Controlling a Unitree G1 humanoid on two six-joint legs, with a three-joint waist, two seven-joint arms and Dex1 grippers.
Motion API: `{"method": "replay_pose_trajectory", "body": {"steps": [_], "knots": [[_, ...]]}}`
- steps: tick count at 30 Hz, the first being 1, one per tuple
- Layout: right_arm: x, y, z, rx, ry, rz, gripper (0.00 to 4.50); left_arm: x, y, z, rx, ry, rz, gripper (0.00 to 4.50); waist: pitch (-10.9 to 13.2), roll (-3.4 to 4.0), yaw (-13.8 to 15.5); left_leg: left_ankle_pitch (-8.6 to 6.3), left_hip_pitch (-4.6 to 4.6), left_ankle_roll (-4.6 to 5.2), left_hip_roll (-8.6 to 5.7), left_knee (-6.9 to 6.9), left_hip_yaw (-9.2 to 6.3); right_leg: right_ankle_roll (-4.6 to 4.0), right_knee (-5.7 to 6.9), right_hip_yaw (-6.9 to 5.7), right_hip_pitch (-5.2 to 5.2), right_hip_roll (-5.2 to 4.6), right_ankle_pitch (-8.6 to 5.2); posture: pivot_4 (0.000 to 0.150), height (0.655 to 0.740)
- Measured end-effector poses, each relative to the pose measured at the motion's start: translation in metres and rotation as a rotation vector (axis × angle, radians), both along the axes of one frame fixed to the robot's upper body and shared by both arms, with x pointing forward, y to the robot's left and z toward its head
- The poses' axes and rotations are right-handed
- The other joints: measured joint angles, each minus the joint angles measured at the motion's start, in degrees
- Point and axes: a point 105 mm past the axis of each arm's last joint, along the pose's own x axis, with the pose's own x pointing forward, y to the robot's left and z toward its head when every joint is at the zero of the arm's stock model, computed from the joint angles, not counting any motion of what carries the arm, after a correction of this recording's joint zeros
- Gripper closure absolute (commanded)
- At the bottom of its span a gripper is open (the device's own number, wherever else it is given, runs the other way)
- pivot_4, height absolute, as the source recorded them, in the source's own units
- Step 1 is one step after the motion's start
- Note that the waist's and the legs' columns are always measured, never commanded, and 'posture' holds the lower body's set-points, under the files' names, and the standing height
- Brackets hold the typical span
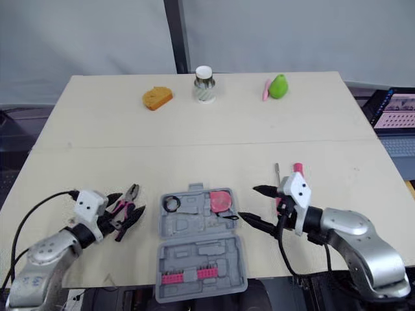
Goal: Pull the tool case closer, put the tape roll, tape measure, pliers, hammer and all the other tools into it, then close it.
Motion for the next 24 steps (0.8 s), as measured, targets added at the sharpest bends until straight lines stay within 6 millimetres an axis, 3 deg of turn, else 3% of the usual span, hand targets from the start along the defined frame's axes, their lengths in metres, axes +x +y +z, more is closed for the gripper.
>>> {"method": "replay_pose_trajectory", "body": {"steps": [5, 9, 16, 24], "knots": [[-0.005, 0.019, 0.015, -0.034, -0.029, 0.135, 0.08, 0.0, 0.01, -0.012, 0.001, 0.082, 0.164, 0.0, 0.01, -0.02, 0.98, 0.0, -0.03, 0.0, -0.02, 0.1, -0.03, 0.0, -0.01, -0.01, 0.04, 0.0, 0.0, 0.15, 0.74], [-0.012, 0.026, 0.02, -0.057, -0.028, 0.222, 0.08, 0.008, 0.014, -0.009, 0.008, 0.097, 0.23, 0.0, 0.02, -0.05, 0.89, 0.0, -0.04, 0.0, -0.02, 0.06, -0.04, 0.0, -0.02, -0.03, 0.03, 0.0, 0.0, 0.15, 0.74], [-0.014, 0.035, 0.026, -0.086, -0.05, 0.299, 0.08, 0.007, 0.008, -0.02, 0.011, 0.173, 0.239, 0.0, 0.02, -0.05, 0.58, 0.0, -0.03, 0.0, -0.01, 0.04, -0.02, 0.0, -0.02, -0.03, 0.01, 0.01, 0.0, 0.15, 0.74], [-0.012, 0.039, 0.03, -0.092, -0.066, 0.316, 0.08, 0.012, 0.004, -0.021, 0.015, 0.201, 0.24, 0.0, 0.01, -0.03, 0.81, 0.0, -0.03, 0.0, -0.02, 0.08, -0.03, 0.0, -0.01, -0.03, 0.03, 0.0, 0.0, 0.15, 0.74]]}}
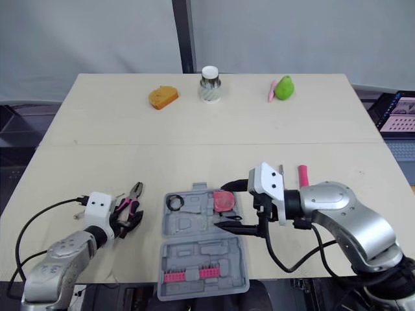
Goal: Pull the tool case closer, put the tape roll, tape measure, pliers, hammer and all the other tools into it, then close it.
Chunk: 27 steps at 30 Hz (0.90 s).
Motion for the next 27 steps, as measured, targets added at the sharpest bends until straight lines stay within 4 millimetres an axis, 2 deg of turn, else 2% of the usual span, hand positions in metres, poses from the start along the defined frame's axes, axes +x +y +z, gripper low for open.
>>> {"method": "replay_pose_trajectory", "body": {"steps": [4, 7, 9, 10, 20, 23, 25, 27], "knots": [[0.0, 0.0, 0.001, 0.001, 0.0, 0.001, 0.08, 0.003, -0.001, 0.001, 0.005, 0.015, -0.005, 0.0, -0.01, 0.02, 0.1, 0.0, 0.0, 0.0, -0.01, 0.02, -0.01, 0.0, 0.02, 0.0, 0.01, 0.0, 0.0, 0.15, 0.74], [0.0, 0.0, 0.001, 0.001, 0.0, 0.001, 0.0, 0.004, 0.0, 0.001, 0.006, 0.022, -0.002, 0.86, -0.02, 0.03, 0.1, 0.0, 0.01, 0.0, 0.0, 0.02, 0.0, 0.0, 0.03, 0.0, 0.01, 0.0, 0.0, 0.15, 0.74], [0.0, 0.0, 0.001, 0.0, 0.001, 0.001, 0.0, 0.005, 0.0, 0.001, 0.007, 0.023, 0.0, 1.72, -0.02, 0.03, 0.08, 0.0, 0.01, 0.0, -0.01, 0.02, 0.0, 0.0, 0.02, 0.0, 0.01, 0.0, 0.0, 0.15, 0.74], [0.0, 0.0, 0.001, 0.0, 0.002, 0.001, 0.0, 0.005, 0.0, 0.001, 0.007, 0.023, 0.0, 1.98, -0.02, 0.03, 0.08, 0.0, 0.01, 0.0, -0.01, 0.02, 0.0, 0.0, 0.02, 0.0, 0.01, -0.01, 0.0, 0.15, 0.74], [0.002, -0.001, -0.001, 0.002, 0.016, -0.01, 0.0, 0.008, -0.004, 0.002, 0.001, 0.001, -0.041, 1.97, -0.02, 0.04, 0.27, 0.0, 0.01, 0.0, -0.01, 0.03, 0.0, 0.0, 0.02, 0.0, 0.02, -0.01, 0.0, 0.15, 0.74], [0.005, 0.0, 0.001, 0.022, 0.0, -0.01, 0.0, 0.014, -0.016, 0.009, -0.038, -0.028, -0.107, 1.97, 0.02, -0.04, 0.43, 0.0, -0.07, 0.0, -0.01, 0.08, -0.02, 0.0, 0.02, -0.02, -0.02, -0.01, 0.0, 0.15, 0.74], [0.009, 0.0, 0.007, 0.029, -0.027, -0.008, 0.0, 0.022, -0.026, 0.025, -0.066, -0.08, -0.167, 1.97, 0.11, -0.18, 0.29, 0.01, -0.13, -0.01, 0.01, 0.1, -0.04, 0.0, 0.04, -0.03, -0.07, 0.01, 0.0, 0.15, 0.74], [0.017, 0.0, 0.017, 0.019, -0.086, -0.012, 0.0, 0.034, -0.032, 0.059, -0.032, -0.169, -0.264, 1.97, 0.12, -0.2, -0.02, 0.02, -0.5, -0.03, 0.02, 0.25, -0.16, 0.0, 0.15, -0.12, -0.35, 0.03, 0.0, 0.15, 0.74]]}}
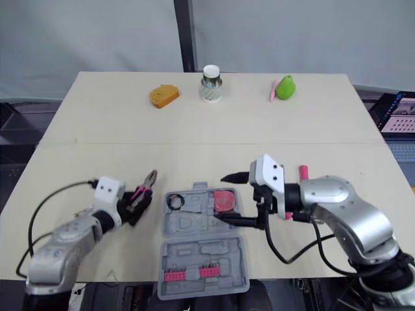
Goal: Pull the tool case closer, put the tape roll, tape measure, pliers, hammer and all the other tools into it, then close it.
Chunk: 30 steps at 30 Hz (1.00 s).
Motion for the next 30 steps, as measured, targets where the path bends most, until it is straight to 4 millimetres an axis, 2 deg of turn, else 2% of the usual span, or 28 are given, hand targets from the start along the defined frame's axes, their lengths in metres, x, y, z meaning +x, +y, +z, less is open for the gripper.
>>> {"method": "replay_pose_trajectory", "body": {"steps": [2, 4, 5, 6, 7, 10, 14, 18, 21, 26, 30], "knots": [[0.009, 0.001, 0.009, -0.034, -0.065, 0.005, 0.0, 0.007, -0.005, 0.038, 0.067, -0.113, -0.11, 1.97, 0.0, 0.01, -0.28, 0.0, -0.18, 0.0, -0.03, -0.02, 0.1, 0.0, 0.15, 0.08, -0.31, -0.01, 0.0, 0.15, 0.74], [0.019, 0.007, 0.012, -0.109, -0.12, 0.025, 0.0, 0.008, -0.013, 0.071, 0.189, -0.207, -0.289, 1.97, 0.0, 0.01, -0.63, 0.0, -0.24, 0.0, -0.03, -0.1, 0.23, -0.02, 0.22, 0.08, -0.54, -0.02, -0.01, 0.15, 0.74], [0.023, 0.008, 0.013, -0.128, -0.13, 0.026, 0.0, 0.007, -0.018, 0.078, 0.218, -0.225, -0.341, 1.97, 0.0, 0.01, -0.83, 0.0, -0.24, 0.0, -0.03, -0.14, 0.26, -0.02, 0.21, 0.09, -0.56, -0.02, -0.01, 0.15, 0.74], [0.031, 0.012, 0.012, -0.184, -0.157, 0.034, 0.0, 0.002, -0.031, 0.088, 0.277, -0.258, -0.489, 1.97, -0.01, 0.04, -1.17, -0.01, -0.2, 0.01, -0.06, -0.22, 0.29, -0.02, 0.23, 0.08, -0.57, -0.06, -0.01, 0.15, 0.74], [0.035, 0.014, 0.012, -0.209, -0.167, 0.036, 0.0, -0.001, -0.038, 0.088, 0.298, -0.251, -0.564, 1.97, -0.01, 0.04, -1.49, -0.01, -0.24, 0.01, -0.06, -0.27, 0.28, -0.02, 0.18, 0.05, -0.6, -0.06, -0.01, 0.15, 0.74], [0.051, 0.027, 0.016, -0.268, -0.208, 0.055, 0.0, -0.01, -0.056, 0.067, 0.317, -0.143, -0.804, 1.97, 0.02, 0.04, -2.13, 0.0, -0.34, 0.01, -0.03, -0.27, 0.43, -0.02, 0.29, 0.03, -0.84, -0.05, -0.01, 0.15, 0.74], [0.061, 0.041, 0.02, -0.357, -0.255, 0.093, 0.0, -0.013, -0.065, 0.054, 0.351, -0.08, -0.974, 1.97, 0.03, 0.03, -2.49, 0.0, -0.44, 0.01, -0.02, -0.16, 0.4, -0.03, 0.95, 0.0, -1.22, -0.09, -0.02, 0.15, 0.74], [0.055, 0.05, 0.005, -0.447, -0.206, 0.16, 0.0, -0.006, -0.076, 0.066, 0.346, -0.133, -1.013, 1.97, 0.04, 0.02, -2.23, -0.01, -0.5, 0.01, -0.03, -0.1, 0.33, -0.03, 1.06, 0.0, -1.27, -0.11, -0.01, 0.15, 0.74], [0.052, 0.05, -0.007, -0.482, -0.145, 0.163, 0.0, -0.008, -0.08, 0.062, 0.338, -0.121, -1.034, 1.97, 0.04, 0.02, -2.39, -0.01, -0.51, 0.02, -0.04, -0.09, 0.34, -0.03, 1.08, -0.01, -1.29, -0.13, -0.01, 0.15, 0.74], [0.046, 0.062, -0.01, -0.456, -0.123, 0.184, 0.0, -0.009, -0.085, 0.058, 0.317, -0.114, -1.044, 1.97, 0.04, 0.02, -3.01, -0.01, -0.5, 0.01, -0.02, -0.1, 0.31, -0.03, 1.21, -0.02, -1.35, -0.12, -0.01, 0.15, 0.74], [0.047, 0.064, -0.01, -0.459, -0.12, 0.176, 0.0, -0.009, -0.085, 0.056, 0.308, -0.097, -1.034, 1.97, 0.04, 0.02, -3.2, -0.01, -0.5, 0.01, -0.03, -0.1, 0.3, -0.03, 1.23, -0.01, -1.36, -0.12, -0.01, 0.15, 0.74]]}}
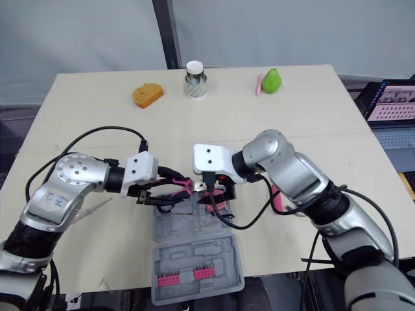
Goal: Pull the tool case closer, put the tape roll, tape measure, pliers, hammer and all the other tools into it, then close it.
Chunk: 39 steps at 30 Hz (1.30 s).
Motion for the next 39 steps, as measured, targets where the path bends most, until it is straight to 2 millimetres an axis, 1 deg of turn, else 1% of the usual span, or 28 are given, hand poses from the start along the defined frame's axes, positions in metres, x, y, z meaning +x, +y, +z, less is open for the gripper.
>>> {"method": "replay_pose_trajectory", "body": {"steps": [3, 4, 7, 8, 9, 17, 18, 20, 21, 23, 24, 25, 26, 27, 28, 29, 30, 31, 35, 39], "knots": [[0.0, 0.0, 0.0, -0.003, -0.003, -0.003, 0.88, 0.0, -0.003, 0.0, -0.009, 0.009, 0.008, 1.97, 0.0, 0.0, 0.03, 0.0, 0.0, 0.0, 0.0, 0.02, -0.01, 0.0, 0.02, 0.01, 0.0, 0.0, 0.0, 0.15, 0.74], [0.0, 0.0, 0.0, -0.004, -0.007, -0.003, 1.3, 0.0, -0.004, 0.0, -0.015, 0.014, 0.009, 1.97, 0.0, 0.0, 0.04, 0.0, 0.0, 0.0, -0.01, 0.03, -0.01, 0.0, 0.03, 0.01, 0.0, 0.0, 0.0, 0.15, 0.74], [-0.001, 0.001, 0.0, -0.006, -0.011, -0.001, 2.83, 0.0, -0.004, -0.001, -0.021, 0.025, 0.022, 1.97, 0.0, 0.0, 0.0, 0.0, 0.0, 0.0, 0.0, 0.02, -0.02, 0.0, 0.03, 0.01, 0.0, 0.0, 0.0, 0.15, 0.74], [0.001, 0.0, 0.0, -0.006, -0.015, -0.013, 3.24, 0.002, -0.004, -0.001, -0.031, 0.028, 0.039, 1.97, 0.0, 0.0, -0.01, 0.0, 0.0, 0.0, 0.0, 0.02, -0.02, 0.0, 0.04, 0.01, -0.01, 0.0, 0.0, 0.15, 0.74], [0.002, 0.0, 0.0, -0.005, -0.017, -0.019, 3.51, 0.003, -0.004, -0.001, -0.037, 0.031, 0.046, 1.97, 0.0, 0.0, -0.01, 0.0, 0.0, 0.0, 0.0, 0.02, -0.02, 0.0, 0.04, 0.01, -0.01, 0.0, 0.0, 0.15, 0.74], [0.002, 0.0, -0.001, -0.008, -0.018, -0.02, 3.51, 0.002, -0.004, -0.002, -0.038, 0.046, 0.052, 1.97, 0.0, 0.0, -0.03, 0.0, 0.0, 0.0, -0.01, 0.03, -0.02, 0.0, 0.05, 0.01, -0.01, 0.0, 0.0, 0.15, 0.74], [0.002, 0.001, -0.002, -0.007, -0.021, -0.016, 3.51, 0.002, -0.003, -0.002, -0.044, 0.05, 0.056, 0.93, 0.0, 0.0, -0.03, 0.0, 0.0, 0.0, -0.01, 0.03, -0.02, 0.0, 0.05, 0.01, -0.01, 0.0, 0.0, 0.15, 0.74], [0.001, 0.001, -0.004, -0.003, -0.028, -0.003, 3.51, -0.003, -0.004, 0.003, -0.088, 0.052, 0.043, 0.17, 0.0, 0.0, -0.05, 0.0, 0.0, 0.0, 0.0, 0.02, -0.04, 0.0, 0.05, 0.01, -0.01, 0.0, 0.0, 0.15, 0.74], [0.0, 0.002, -0.005, -0.002, -0.028, -0.001, 3.51, -0.004, -0.004, 0.004, -0.095, 0.051, 0.039, 0.03, 0.0, 0.0, -0.06, 0.0, 0.0, 0.0, 0.0, 0.02, -0.04, 0.0, 0.05, 0.01, -0.01, 0.0, 0.0, 0.15, 0.74], [0.0, 0.001, -0.009, -0.001, -0.019, 0.0, 3.51, -0.008, -0.004, 0.008, -0.118, 0.047, 0.029, 0.0, 0.0, 0.0, -0.06, 0.0, 0.0, 0.0, 0.0, 0.02, -0.05, 0.0, 0.06, 0.02, -0.01, 0.0, 0.0, 0.15, 0.74], [-0.004, 0.0, -0.011, 0.001, -0.045, 0.027, 3.51, -0.017, 0.007, 0.01, -0.177, 0.046, 0.063, 0.0, 0.0, 0.01, -0.24, 0.0, 0.02, 0.0, 0.0, 0.0, -0.04, 0.0, 0.08, 0.04, -0.03, -0.01, 0.0, 0.15, 0.74], [-0.007, -0.004, -0.016, -0.004, -0.055, 0.035, 3.51, -0.024, 0.02, 0.006, -0.21, 0.065, 0.112, 0.0, -0.01, 0.0, -0.47, 0.0, 0.08, 0.0, 0.01, -0.05, -0.05, 0.0, 0.08, 0.04, -0.04, 0.0, 0.0, 0.15, 0.74], [-0.01, -0.008, -0.023, -0.014, -0.055, 0.035, 3.51, -0.033, 0.039, -0.005, -0.229, 0.094, 0.193, 0.0, -0.01, 0.0, -0.77, 0.0, 0.08, 0.0, 0.02, -0.09, -0.04, 0.0, 0.07, 0.03, -0.11, 0.01, 0.0, 0.15, 0.74], [-0.012, -0.009, -0.029, -0.015, -0.053, 0.036, 3.51, -0.043, 0.054, -0.014, -0.235, 0.105, 0.251, 0.0, -0.01, -0.01, -1.21, 0.0, 0.1, 0.0, 0.03, -0.15, -0.03, 0.0, 0.07, 0.03, -0.15, 0.0, 0.0, 0.15, 0.74], [-0.014, -0.013, -0.036, -0.026, -0.047, 0.028, 3.51, -0.055, 0.068, -0.029, -0.231, 0.144, 0.309, 0.0, -0.01, 0.0, -1.37, -0.01, 0.11, 0.0, 0.01, -0.16, -0.03, -0.01, 0.08, 0.03, -0.15, -0.01, 0.0, 0.15, 0.74], [-0.014, -0.014, -0.04, -0.032, -0.042, 0.022, 3.51, -0.062, 0.075, -0.037, -0.232, 0.161, 0.334, 0.0, 0.0, -0.01, -1.31, -0.01, 0.09, 0.0, 0.02, -0.16, -0.06, -0.01, 0.06, 0.03, -0.16, 0.0, 0.0, 0.15, 0.74], [-0.015, -0.013, -0.042, -0.035, -0.053, 0.028, 3.51, -0.074, 0.081, -0.044, -0.228, 0.162, 0.35, 0.0, -0.01, -0.02, -1.21, -0.01, 0.06, -0.01, 0.03, -0.09, -0.06, -0.02, 0.06, 0.03, -0.15, 0.0, -0.01, 0.15, 0.74], [-0.017, -0.01, -0.042, -0.03, -0.064, 0.042, 3.51, -0.091, 0.086, -0.05, -0.221, 0.15, 0.358, 0.0, -0.02, -0.04, -1.08, -0.02, 0.09, -0.01, 0.0, -0.06, -0.02, -0.02, 0.02, 0.07, -0.08, -0.06, -0.01, 0.15, 0.74], [-0.022, -0.003, -0.046, -0.025, -0.077, 0.068, 3.51, -0.116, 0.096, -0.061, -0.189, 0.105, 0.376, 0.0, -0.04, -0.07, 0.38, -0.02, 0.08, -0.01, -0.01, 0.07, -0.06, -0.03, -0.03, 0.1, 0.0, -0.06, -0.01, 0.15, 0.74], [-0.028, -0.002, -0.06, -0.058, -0.059, 0.084, 3.51, -0.124, 0.102, -0.067, -0.18, 0.047, 0.404, 0.0, -0.05, -0.08, 1.71, -0.04, 0.08, 0.02, -0.04, 0.34, -0.06, -0.04, -0.14, 0.15, 0.19, -0.06, -0.01, 0.15, 0.74]]}}
